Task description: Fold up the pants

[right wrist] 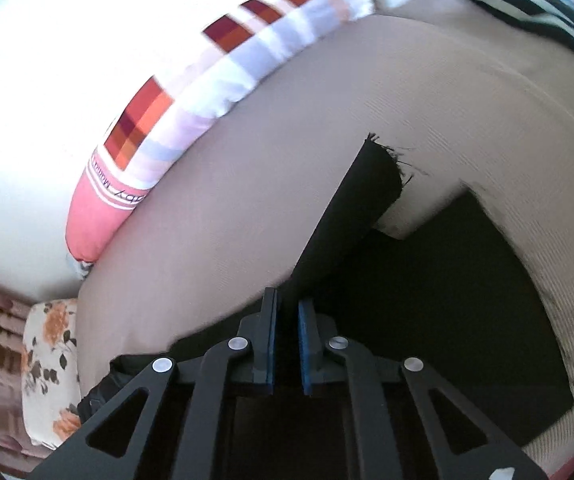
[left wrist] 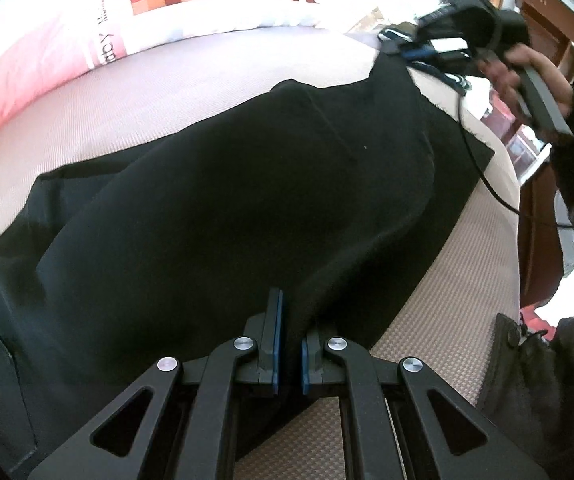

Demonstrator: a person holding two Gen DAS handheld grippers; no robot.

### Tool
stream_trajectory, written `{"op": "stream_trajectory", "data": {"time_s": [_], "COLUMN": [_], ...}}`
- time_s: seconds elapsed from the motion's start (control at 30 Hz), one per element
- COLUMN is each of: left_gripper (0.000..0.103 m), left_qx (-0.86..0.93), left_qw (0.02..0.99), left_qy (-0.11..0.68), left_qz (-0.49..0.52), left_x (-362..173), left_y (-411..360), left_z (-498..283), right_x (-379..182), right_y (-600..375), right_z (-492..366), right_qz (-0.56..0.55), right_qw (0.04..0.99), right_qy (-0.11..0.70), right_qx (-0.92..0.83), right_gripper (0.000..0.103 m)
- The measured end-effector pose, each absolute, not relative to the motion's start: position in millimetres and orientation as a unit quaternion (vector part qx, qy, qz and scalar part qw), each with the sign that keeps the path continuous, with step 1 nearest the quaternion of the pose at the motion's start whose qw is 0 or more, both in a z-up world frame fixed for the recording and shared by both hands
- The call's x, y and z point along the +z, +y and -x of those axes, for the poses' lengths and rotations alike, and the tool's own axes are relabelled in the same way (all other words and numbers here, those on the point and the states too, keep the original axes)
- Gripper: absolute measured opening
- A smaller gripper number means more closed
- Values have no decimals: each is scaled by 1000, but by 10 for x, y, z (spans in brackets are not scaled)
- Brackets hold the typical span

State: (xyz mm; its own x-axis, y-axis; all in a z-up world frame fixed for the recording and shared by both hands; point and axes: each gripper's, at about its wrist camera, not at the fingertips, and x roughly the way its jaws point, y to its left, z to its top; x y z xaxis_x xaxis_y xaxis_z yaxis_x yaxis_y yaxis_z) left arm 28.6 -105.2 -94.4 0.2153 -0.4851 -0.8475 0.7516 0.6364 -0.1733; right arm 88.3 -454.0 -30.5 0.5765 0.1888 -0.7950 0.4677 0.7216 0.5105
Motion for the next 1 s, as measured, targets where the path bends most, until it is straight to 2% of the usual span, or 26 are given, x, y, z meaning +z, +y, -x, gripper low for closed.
{"op": "stream_trajectory", "data": {"time_s": [0.1,0.17,0.23,0.43,0.67,0.93,1.0], "left_gripper": [7,7,7,8,8,8,8], "left_qx": [-399,-396,-393,-393,-395,-389,-388], "left_qw": [768,769,770,769,766,768,768], "left_qy": [485,490,493,497,502,505,506], "left_qz": [-121,-109,-100,-84,-69,-65,-64], "left_x": [-951,-955,-957,-969,-988,-985,-984], "left_y": [-1027,-1010,-1002,-981,-948,-943,-943], "left_z": [-300,-309,-317,-337,-371,-378,-377], "right_x": [-330,-384,-370,-294,-581,-845,-861], "right_y": [-4374,-4267,-4217,-4488,-5078,-5282,-5269], "right_z": [-1313,-1569,-1680,-1417,-944,-1062,-1127], "right_qz": [-343,-338,-332,-349,-414,-468,-466], "right_qw": [809,806,814,817,780,760,759], "right_qy": [473,484,475,456,456,440,442], "right_qx": [-67,-45,-32,-49,-110,-101,-102], "right_gripper": [14,28,34,34,34,33,31]}}
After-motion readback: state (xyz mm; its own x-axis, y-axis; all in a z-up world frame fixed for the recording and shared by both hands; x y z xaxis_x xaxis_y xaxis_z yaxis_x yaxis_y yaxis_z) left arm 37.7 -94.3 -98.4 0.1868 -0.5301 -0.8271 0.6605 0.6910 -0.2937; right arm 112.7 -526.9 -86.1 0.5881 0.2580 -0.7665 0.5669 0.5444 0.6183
